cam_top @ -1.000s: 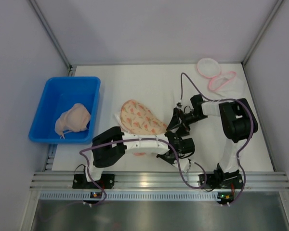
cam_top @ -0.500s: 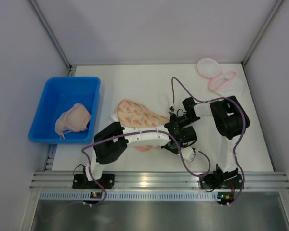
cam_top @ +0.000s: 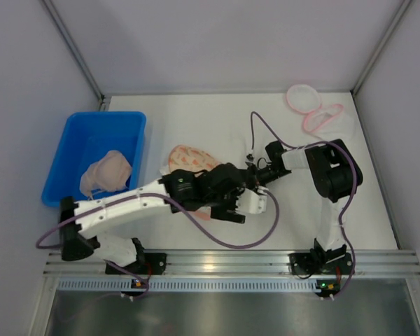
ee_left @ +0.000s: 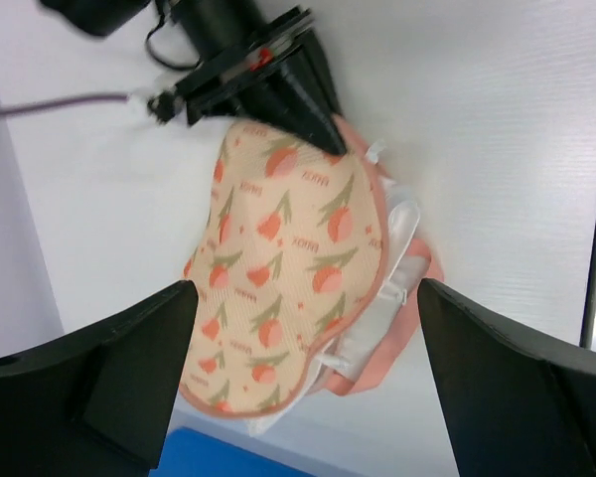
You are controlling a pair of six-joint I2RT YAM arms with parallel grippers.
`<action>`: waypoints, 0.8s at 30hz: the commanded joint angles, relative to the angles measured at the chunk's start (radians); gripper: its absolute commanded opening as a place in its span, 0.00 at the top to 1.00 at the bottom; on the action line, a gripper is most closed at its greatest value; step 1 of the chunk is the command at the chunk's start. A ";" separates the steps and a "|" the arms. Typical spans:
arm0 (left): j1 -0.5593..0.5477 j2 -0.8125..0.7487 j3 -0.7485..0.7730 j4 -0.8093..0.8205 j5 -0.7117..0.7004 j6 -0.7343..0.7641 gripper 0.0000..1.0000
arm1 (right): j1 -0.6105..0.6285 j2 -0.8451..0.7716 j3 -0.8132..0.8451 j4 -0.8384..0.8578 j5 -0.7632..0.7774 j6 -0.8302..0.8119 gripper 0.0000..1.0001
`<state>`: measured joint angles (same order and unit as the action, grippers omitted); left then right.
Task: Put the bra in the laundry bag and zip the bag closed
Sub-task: Zip the laundry bag at the center of the board.
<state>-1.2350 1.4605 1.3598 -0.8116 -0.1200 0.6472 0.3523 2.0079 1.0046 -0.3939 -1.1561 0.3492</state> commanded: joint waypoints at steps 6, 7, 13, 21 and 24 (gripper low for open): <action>0.147 -0.173 -0.266 0.193 0.010 -0.264 0.02 | 0.001 0.009 0.014 0.040 -0.070 0.025 1.00; 0.147 -0.175 -0.298 0.210 0.011 -0.273 0.02 | -0.001 0.011 0.012 0.038 -0.073 0.027 1.00; 0.141 -0.189 -0.379 0.391 0.029 -0.258 0.02 | 0.001 0.000 0.008 0.032 -0.088 0.031 1.00; 0.103 -0.128 -0.361 0.428 0.131 -0.279 0.02 | 0.001 -0.009 -0.003 0.027 -0.088 0.040 1.00; 0.089 -0.086 -0.358 0.448 0.079 -0.293 0.02 | -0.001 -0.018 -0.009 0.026 -0.093 0.043 1.00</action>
<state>-1.1290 1.3350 0.9752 -0.4377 -0.0296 0.3878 0.3523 2.0079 1.0019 -0.3889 -1.1992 0.3878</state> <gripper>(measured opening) 0.983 0.046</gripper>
